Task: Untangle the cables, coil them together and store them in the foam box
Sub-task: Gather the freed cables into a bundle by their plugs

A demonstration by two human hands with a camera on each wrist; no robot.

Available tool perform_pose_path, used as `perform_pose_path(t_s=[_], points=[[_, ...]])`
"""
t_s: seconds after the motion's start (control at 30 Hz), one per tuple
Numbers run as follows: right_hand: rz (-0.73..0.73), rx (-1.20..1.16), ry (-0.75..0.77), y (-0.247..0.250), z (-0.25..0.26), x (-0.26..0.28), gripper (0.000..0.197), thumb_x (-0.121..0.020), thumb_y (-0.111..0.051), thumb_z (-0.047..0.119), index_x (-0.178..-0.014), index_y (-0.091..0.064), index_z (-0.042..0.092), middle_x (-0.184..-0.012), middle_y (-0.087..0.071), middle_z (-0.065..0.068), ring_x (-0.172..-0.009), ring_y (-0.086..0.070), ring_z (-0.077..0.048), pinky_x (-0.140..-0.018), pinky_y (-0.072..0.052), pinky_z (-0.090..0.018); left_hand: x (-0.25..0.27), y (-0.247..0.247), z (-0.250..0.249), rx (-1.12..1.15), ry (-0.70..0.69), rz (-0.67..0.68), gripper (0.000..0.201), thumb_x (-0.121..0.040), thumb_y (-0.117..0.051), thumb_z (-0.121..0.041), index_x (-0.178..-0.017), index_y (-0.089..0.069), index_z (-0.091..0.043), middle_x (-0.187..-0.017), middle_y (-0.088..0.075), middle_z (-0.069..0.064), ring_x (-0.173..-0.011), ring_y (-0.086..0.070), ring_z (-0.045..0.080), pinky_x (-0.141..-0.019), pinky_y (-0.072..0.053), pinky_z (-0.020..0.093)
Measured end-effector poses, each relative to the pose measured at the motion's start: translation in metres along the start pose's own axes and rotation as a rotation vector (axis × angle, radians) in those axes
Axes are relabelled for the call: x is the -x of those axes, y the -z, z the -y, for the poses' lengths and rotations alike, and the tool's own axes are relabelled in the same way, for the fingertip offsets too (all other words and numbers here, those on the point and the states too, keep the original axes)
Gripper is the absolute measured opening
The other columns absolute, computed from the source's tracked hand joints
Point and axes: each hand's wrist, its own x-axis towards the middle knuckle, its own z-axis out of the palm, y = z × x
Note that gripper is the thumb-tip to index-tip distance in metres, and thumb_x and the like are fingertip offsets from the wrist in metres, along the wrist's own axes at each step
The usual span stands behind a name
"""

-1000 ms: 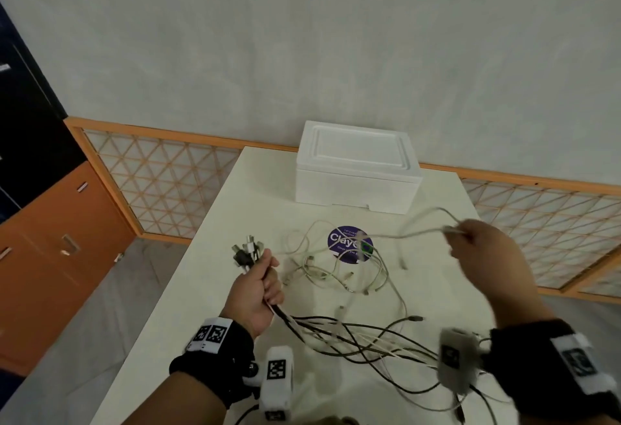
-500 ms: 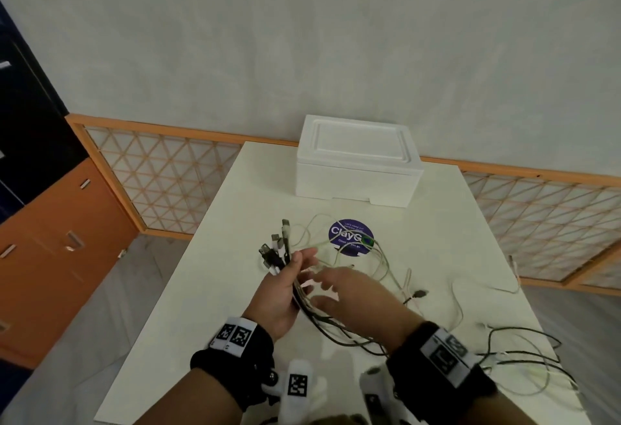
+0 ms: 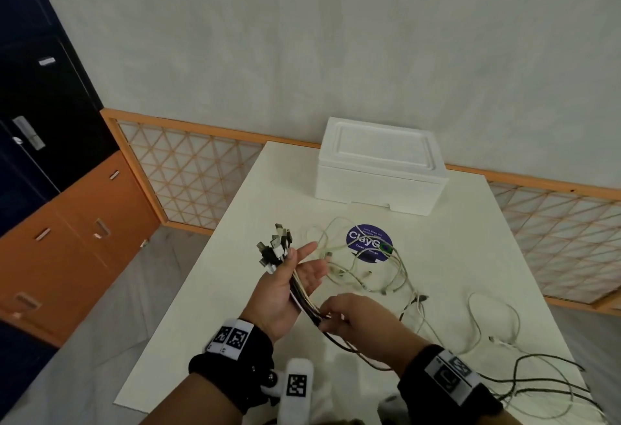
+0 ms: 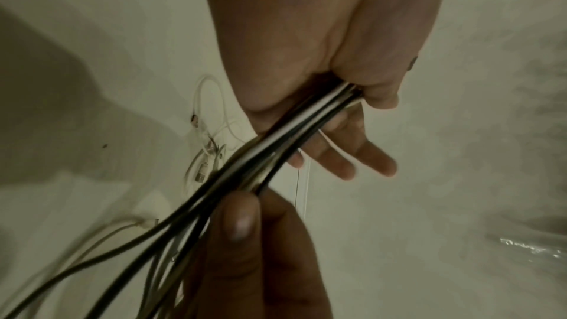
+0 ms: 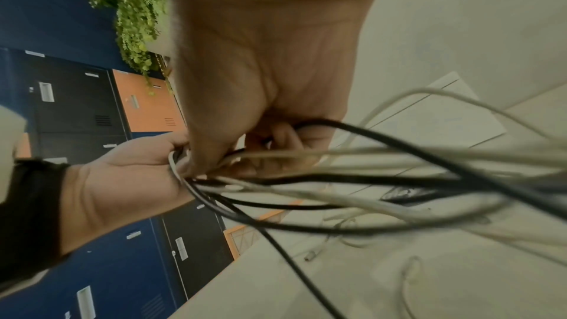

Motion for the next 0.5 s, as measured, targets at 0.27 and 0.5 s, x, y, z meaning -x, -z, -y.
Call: perform_pose_path(t_s=[0.27, 0.5], points=[[0.062, 0.231, -0.011, 0.001, -0.017, 0.013, 0.040, -0.092, -0.043, 0.053, -0.092, -0.063, 0.019, -0.085, -0.062, -0.002, -0.083, -0.056, -0.016, -0.072, -0.046, -0.034, -0.002, -0.001, 0.009, 0.080, 0.012, -0.031, 0.037, -0.091, -0.048, -0.034, -0.103, -0.067, -0.005, -0.065, -0.066, 0.008, -0.054, -0.063, 0.017, -0.063, -0.058, 0.031], [-0.293, -0.198, -0.016, 0.038, 0.001, 0.005, 0.031, -0.086, -0.055, 0.056, -0.098, -0.068, 0.030, -0.084, -0.061, 0.015, -0.077, -0.055, 0.001, -0.071, -0.045, -0.016, 0.000, -0.004, 0.006, -0.147, 0.044, 0.073, 0.046, -0.084, -0.060, -0.047, -0.054, -0.057, -0.012, -0.036, -0.029, -0.003, -0.032, -0.025, 0.008, -0.041, -0.026, 0.018]])
